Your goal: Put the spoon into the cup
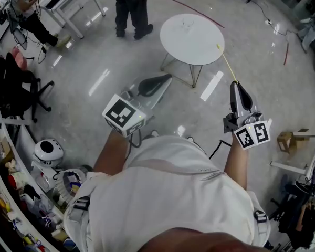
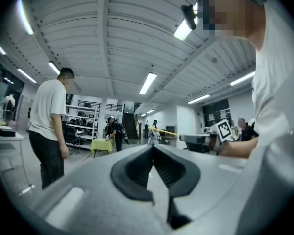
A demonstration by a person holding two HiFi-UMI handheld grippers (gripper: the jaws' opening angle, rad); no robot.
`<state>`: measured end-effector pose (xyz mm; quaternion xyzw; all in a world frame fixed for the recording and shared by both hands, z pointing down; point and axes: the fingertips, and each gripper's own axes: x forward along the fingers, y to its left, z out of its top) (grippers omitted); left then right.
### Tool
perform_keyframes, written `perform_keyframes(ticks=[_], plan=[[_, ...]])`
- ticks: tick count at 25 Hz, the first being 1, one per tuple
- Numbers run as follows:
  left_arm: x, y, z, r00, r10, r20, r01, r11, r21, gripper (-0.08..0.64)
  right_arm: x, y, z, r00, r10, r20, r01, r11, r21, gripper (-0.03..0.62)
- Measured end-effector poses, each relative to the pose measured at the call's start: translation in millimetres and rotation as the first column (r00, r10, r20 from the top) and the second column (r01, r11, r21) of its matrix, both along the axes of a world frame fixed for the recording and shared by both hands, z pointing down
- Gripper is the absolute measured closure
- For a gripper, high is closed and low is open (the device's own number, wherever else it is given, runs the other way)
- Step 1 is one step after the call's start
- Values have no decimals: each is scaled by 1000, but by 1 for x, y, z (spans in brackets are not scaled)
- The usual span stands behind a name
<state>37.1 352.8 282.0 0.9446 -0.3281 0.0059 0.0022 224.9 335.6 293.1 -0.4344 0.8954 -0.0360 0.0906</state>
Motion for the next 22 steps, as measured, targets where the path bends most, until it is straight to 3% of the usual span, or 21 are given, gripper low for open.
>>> perform_keyframes(ticks=[12,17,22], plan=[[-97,-12,30,999,22,-36,-23,999,-47,558,-72,-11,19,993,115,-14,-116,991,-60,580],[-99,-27,41,997,37,-64,-41,998,-56,558,-73,-19,28,989,136,-50,-140,987,-80,580],[-95,-63,46,998,24,-53,-27,997,-67,558,-65,-62,38,989,143,-37,-146,984,-100,580]])
